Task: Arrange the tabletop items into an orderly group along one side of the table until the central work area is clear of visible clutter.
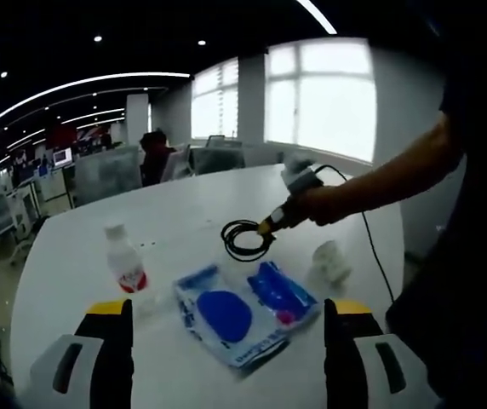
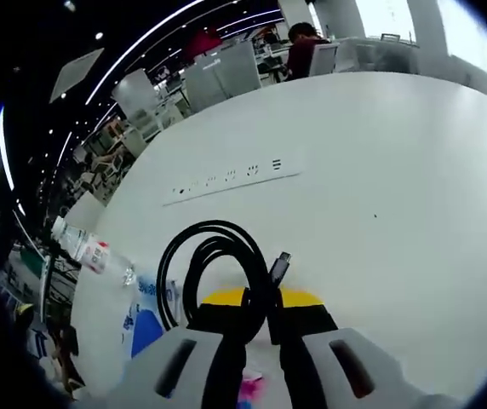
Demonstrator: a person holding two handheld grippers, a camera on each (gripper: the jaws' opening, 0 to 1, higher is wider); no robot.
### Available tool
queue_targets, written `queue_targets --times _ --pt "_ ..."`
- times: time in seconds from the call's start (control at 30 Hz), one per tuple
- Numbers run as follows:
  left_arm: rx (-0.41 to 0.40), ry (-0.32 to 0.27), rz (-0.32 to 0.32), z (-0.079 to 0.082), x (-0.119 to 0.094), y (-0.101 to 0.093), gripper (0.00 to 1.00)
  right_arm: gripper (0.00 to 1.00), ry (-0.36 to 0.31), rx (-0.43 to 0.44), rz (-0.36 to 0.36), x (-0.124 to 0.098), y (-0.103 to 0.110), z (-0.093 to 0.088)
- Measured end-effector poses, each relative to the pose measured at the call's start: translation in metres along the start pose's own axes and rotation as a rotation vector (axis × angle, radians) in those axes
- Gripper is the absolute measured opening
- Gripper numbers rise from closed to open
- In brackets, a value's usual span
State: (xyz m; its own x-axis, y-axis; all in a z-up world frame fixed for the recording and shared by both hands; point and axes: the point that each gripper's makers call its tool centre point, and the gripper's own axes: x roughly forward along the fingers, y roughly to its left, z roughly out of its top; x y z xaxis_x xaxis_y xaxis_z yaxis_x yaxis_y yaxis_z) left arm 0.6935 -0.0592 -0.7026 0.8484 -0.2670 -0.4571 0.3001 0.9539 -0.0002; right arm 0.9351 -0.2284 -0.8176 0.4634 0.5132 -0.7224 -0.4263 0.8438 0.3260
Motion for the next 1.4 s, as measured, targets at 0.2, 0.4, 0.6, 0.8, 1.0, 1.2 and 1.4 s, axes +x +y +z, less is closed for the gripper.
queue_targets --times 0.2,0.4,0.6,0.8,1.0,1.2,1.4 --pt "0.014 0.007 -0.012 0.000 0.000 -0.005 0.92 0.07 -0.019 0.013 0.022 -0.016 -0.006 0.002" --pt "0.016 0.007 -0.022 0.002 0.001 -0.008 0.92 0.07 -0.031 0.019 0.044 -0.033 -0.008 0.002" --pt "0.015 0.010 -0.019 0.002 0.000 -0.007 0.92 0.07 -0.041 0.041 0.062 -0.052 -0.018 0.000" --pt "0.004 0.005 -0.008 0.001 -0.003 -0.008 0.92 0.07 -0.059 0.055 0.043 -0.071 -0.041 -0.002" --pt "-0.002 0.010 -0.003 -0.002 -0.004 -0.013 0.92 0.07 -0.051 0.069 0.017 -0.081 -0.063 -0.012" --pt "-0.003 0.007 0.000 -0.003 -0.007 -0.019 0.92 0.07 -0.033 0.083 -0.003 -0.086 -0.076 -0.030" --pt "-0.007 0.006 0.008 -0.004 -0.011 -0.024 0.92 0.07 -0.016 0.106 -0.020 -0.078 -0.094 -0.044"
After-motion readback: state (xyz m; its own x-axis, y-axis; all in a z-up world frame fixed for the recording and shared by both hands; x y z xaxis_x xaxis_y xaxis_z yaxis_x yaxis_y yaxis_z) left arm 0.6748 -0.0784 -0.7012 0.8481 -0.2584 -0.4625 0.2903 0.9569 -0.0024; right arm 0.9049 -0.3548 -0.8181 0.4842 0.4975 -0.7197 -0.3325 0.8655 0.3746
